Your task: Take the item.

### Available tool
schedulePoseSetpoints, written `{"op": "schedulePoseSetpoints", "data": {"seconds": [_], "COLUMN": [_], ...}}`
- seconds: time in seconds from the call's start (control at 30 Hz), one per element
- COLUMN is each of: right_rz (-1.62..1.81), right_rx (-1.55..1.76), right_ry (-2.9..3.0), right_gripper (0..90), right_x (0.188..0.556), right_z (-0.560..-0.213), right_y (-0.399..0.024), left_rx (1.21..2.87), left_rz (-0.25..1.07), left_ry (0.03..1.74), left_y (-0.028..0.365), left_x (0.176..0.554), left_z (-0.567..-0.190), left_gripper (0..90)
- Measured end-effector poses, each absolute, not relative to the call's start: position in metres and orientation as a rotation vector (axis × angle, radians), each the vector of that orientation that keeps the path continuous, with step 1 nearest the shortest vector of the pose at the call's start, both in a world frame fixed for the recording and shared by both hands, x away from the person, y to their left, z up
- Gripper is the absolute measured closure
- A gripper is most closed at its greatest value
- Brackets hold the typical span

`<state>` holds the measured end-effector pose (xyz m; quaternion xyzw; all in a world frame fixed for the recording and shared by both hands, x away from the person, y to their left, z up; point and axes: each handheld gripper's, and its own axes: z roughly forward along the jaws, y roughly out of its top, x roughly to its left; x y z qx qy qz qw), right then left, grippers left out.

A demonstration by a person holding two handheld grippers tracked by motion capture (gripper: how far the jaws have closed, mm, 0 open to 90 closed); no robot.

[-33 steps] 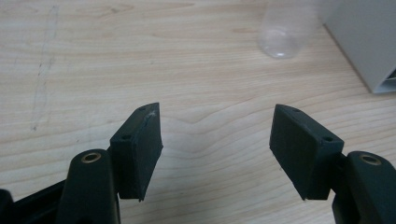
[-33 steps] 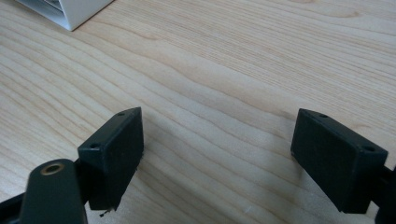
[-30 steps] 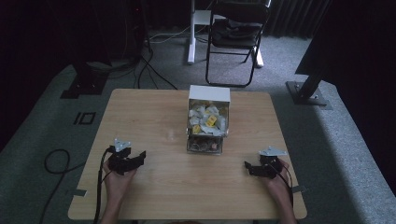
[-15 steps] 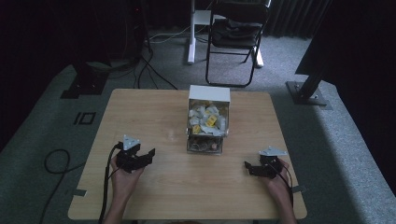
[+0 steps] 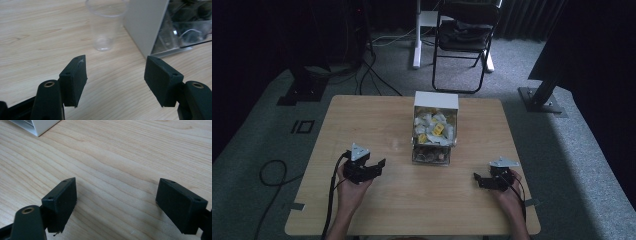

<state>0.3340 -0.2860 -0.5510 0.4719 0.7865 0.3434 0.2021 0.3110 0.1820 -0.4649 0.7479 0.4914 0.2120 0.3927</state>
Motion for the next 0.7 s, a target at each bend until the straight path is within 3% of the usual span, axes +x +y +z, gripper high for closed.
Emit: {"op": "schedulePoseSetpoints", "data": {"seconds": [0.7], "right_rz": [0.959], "right_rx": [1.319], "right_ry": [2.196], "right_gripper": [16.9], "right_x": [0.334], "right_z": [-0.551], "right_y": [-0.286], "left_rx": [1.909], "left_rz": [0.501], "left_ry": [1.135], "left_y": [0.153], "left_x": [0.315], "left_z": [-0.456], "left_gripper": [35.1]}}
